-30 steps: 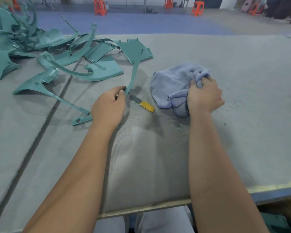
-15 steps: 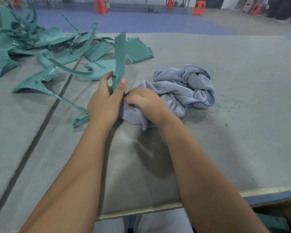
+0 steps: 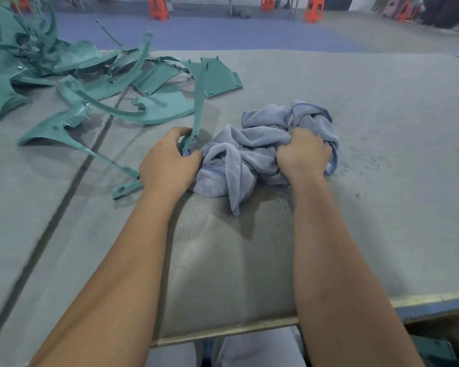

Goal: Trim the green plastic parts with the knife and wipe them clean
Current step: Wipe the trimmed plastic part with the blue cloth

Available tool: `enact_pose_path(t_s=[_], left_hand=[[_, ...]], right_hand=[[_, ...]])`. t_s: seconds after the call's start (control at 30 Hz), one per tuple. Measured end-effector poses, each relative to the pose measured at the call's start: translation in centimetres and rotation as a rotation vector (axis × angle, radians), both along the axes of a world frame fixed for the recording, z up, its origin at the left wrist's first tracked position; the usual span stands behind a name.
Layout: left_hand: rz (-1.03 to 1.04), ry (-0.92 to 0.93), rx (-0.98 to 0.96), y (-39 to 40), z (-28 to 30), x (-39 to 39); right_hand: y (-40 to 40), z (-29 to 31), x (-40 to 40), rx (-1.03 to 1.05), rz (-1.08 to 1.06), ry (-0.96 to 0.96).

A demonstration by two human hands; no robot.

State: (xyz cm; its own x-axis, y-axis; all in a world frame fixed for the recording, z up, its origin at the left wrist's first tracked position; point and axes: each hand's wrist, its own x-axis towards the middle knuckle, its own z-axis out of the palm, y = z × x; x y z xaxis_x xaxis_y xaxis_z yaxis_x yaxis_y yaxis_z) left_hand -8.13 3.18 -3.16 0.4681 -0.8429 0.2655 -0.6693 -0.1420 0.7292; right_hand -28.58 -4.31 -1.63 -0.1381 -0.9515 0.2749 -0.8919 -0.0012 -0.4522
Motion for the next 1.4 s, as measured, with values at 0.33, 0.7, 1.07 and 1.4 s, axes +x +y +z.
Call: enact_pose_path(t_s=[0.33, 0.7, 1.07, 1.4], left_hand=[[0.007, 0.206, -0.246, 0.6, 1.5, -0.3], [-0.381, 0.385, -0.246, -0.2, 0.6, -0.5], [-0.329, 0.356, -0.205, 0.1, 1.2, -0.9], [-0.047, 0.261, -0.424, 0.9, 1.8, -1.0]], right_hand=[[1.7, 2.3, 2.2, -0.172, 0.313, -1.27], [2.0, 2.7, 2.2, 0.339, 0.522, -1.298], [0.4, 1.4, 0.3, 0.218, 0.206, -0.032], [2.3, 4.2, -0.1, -0.17, 0.558, -1.784]])
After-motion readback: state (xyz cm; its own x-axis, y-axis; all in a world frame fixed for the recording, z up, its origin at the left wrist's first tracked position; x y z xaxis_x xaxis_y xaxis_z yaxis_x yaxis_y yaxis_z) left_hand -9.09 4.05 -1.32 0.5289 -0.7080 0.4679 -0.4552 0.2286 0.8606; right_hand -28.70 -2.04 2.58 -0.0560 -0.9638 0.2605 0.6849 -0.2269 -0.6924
